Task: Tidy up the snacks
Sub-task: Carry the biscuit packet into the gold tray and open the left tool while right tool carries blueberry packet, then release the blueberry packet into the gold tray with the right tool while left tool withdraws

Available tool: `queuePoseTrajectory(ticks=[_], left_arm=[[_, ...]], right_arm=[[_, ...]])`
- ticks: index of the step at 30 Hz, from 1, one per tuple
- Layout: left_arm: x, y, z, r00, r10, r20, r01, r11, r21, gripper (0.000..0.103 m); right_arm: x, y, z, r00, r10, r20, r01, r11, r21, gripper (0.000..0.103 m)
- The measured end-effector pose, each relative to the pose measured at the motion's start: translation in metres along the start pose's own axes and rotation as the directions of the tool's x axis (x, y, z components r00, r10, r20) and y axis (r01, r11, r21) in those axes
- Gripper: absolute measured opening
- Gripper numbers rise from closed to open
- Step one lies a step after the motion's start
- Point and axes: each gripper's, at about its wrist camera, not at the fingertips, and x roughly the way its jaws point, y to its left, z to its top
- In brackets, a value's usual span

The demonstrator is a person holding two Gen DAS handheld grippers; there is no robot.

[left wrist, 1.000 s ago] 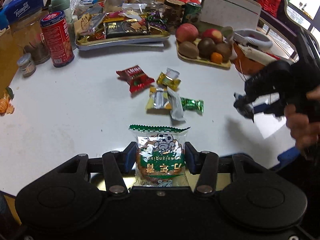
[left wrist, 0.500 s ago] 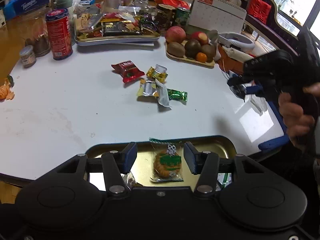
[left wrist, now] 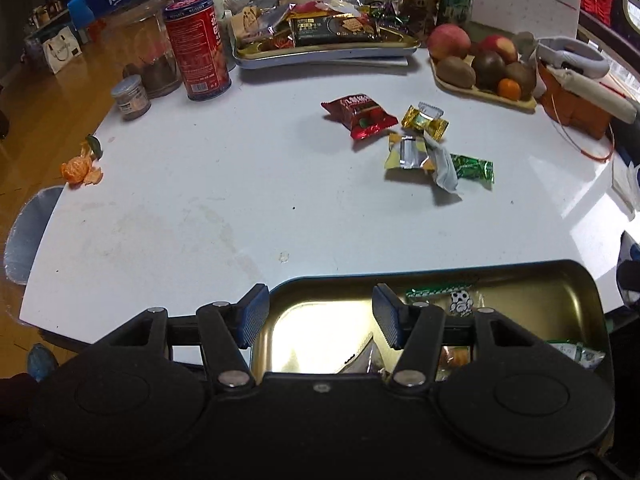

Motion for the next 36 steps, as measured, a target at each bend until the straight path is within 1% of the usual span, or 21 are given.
queuePoseTrajectory(ticks=[1,3,5,7,9,11,13,16,17,22,27,30,36], left_arm=[[0.0,-0.001,-0.002,1.0,0.002,-0.007,-0.002,1.0,0.006,0.061],[0.002,-0.001,-0.005,1.0,-0.018,-0.025,0.018,1.0,0.004,0.061],[0.003,0.001,-0.006,0.998,-0.039,-0.043,0.039,0.999,-0.015,0.061],[0.005,0.005,-0.006,0.998,-0.035,-0.058,0.033,0.999,-0.038,0.061],[0.007,0.009,-0.006,0.997,-0.024,-0.068,0.02,0.998,-0.06,0.061],[0.009,0.014,-0.005,0.997,-0.029,-0.075,0.023,0.996,-0.086,0.061],[0.01,0.019,-0.004,0.996,-0.044,-0.084,0.034,0.993,-0.114,0.061],[0.011,0.024,-0.004,0.994,-0.052,-0.093,0.039,0.989,-0.145,0.061],[0.011,0.025,-0.004,0.994,-0.055,-0.095,0.04,0.988,-0.151,0.061],[0.012,0.028,-0.003,0.992,-0.068,-0.102,0.05,0.984,-0.169,0.061],[0.013,0.028,-0.003,0.991,-0.07,-0.11,0.051,0.984,-0.168,0.061],[0.015,0.027,-0.003,0.991,-0.061,-0.119,0.041,0.986,-0.161,0.061],[0.018,0.025,-0.004,0.99,-0.03,-0.141,0.009,0.989,-0.145,0.061]], right_arm=[[0.0,0.002,-0.01,1.0,-0.01,-0.008,0.009,1.0,-0.02,0.032],[0.001,0.007,-0.024,0.999,-0.028,-0.02,0.027,0.998,-0.065,0.032],[-0.001,0.013,-0.041,0.999,-0.044,-0.024,0.04,0.99,-0.137,0.033],[-0.004,0.022,-0.054,0.999,-0.047,-0.009,0.044,0.975,-0.22,0.033],[-0.008,0.03,-0.062,0.999,-0.034,0.007,0.035,0.959,-0.28,0.033],[-0.012,0.035,-0.066,1.0,0.008,0.007,-0.005,0.951,-0.309,0.033],[-0.02,0.04,-0.068,0.996,0.092,0.008,-0.084,0.939,-0.333,0.035],[-0.03,0.045,-0.067,0.983,0.181,0.036,-0.159,0.927,-0.34,0.048],[-0.03,0.045,-0.066,0.982,0.187,0.037,-0.164,0.928,-0.335,0.048],[-0.019,0.045,-0.061,0.991,0.134,0.013,-0.124,0.948,-0.293,0.048],[-0.011,0.045,-0.061,0.997,0.077,0.006,-0.072,0.954,-0.293,0.048],[-0.006,0.046,-0.063,0.999,0.034,-0.005,-0.034,0.95,-0.31,0.048],[0.0,0.046,-0.063,1.0,-0.016,-0.025,0.008,0.953,-0.304,0.048]])
